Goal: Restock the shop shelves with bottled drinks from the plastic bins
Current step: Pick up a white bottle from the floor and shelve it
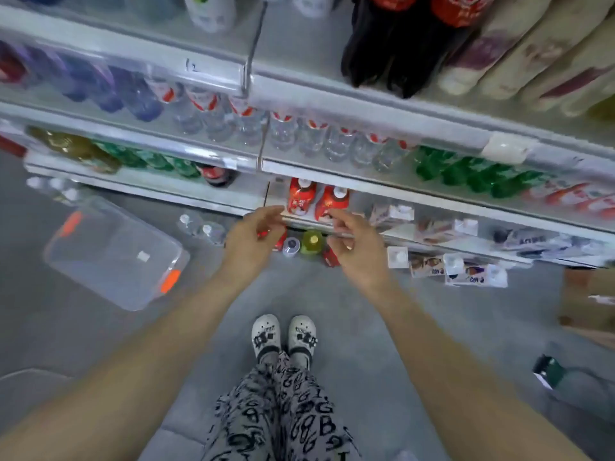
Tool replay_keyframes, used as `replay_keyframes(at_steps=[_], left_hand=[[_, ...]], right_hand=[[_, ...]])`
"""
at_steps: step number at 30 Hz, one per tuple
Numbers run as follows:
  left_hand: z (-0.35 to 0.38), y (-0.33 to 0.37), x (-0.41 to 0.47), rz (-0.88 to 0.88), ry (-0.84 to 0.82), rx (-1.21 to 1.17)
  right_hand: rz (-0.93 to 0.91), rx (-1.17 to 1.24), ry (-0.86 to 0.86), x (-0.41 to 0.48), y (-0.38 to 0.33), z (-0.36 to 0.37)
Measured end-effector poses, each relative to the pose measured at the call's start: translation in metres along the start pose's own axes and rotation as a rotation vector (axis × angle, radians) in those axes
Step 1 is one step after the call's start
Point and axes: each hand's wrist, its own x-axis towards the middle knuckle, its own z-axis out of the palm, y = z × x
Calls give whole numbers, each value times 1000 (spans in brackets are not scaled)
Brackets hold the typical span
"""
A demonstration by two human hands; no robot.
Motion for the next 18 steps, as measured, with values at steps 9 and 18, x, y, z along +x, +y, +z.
replay_keyframes(at_steps=[9,18], left_hand=[[43,-93,-14,-172,-18,13],[82,-178,9,-247,-19,-7]], right_hand=[[43,18,-125,-8,75,71],[156,43,-215,-3,152,129]])
